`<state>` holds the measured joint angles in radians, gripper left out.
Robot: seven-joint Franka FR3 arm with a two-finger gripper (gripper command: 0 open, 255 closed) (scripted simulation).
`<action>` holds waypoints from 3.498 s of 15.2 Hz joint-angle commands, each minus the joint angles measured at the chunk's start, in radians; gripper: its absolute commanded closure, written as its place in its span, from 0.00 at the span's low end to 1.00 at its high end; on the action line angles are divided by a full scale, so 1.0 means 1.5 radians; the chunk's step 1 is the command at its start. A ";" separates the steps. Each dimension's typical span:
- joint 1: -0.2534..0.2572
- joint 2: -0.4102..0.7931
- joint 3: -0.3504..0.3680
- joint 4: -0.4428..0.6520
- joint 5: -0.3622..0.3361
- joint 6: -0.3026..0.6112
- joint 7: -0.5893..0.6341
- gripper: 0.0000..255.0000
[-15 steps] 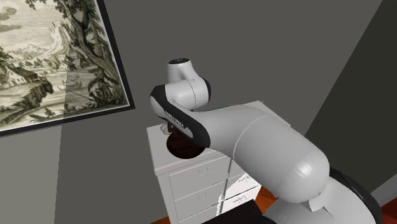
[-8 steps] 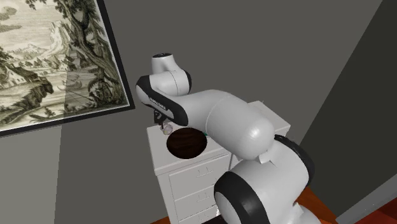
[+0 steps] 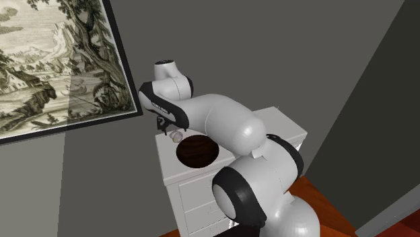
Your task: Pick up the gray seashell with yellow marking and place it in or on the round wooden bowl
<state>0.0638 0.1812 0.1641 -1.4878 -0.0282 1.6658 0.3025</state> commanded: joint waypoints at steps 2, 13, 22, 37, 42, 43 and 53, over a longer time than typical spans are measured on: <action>0.000 -0.002 0.000 -0.029 0.000 0.028 0.000 0.00; -0.001 -0.003 0.000 -0.035 0.000 0.033 0.000 1.00; 0.000 -0.002 0.000 -0.025 0.000 0.024 0.000 1.00; 0.007 0.038 0.002 0.167 -0.007 -0.129 0.003 1.00; 0.012 0.067 0.003 0.256 -0.012 -0.189 0.005 1.00; 0.014 0.075 0.003 0.277 -0.013 -0.203 0.005 1.00; -0.032 -0.208 -0.023 -0.064 0.031 -0.142 -0.053 1.00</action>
<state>0.0199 -0.0831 0.1345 -1.5285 0.0125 1.4458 0.2300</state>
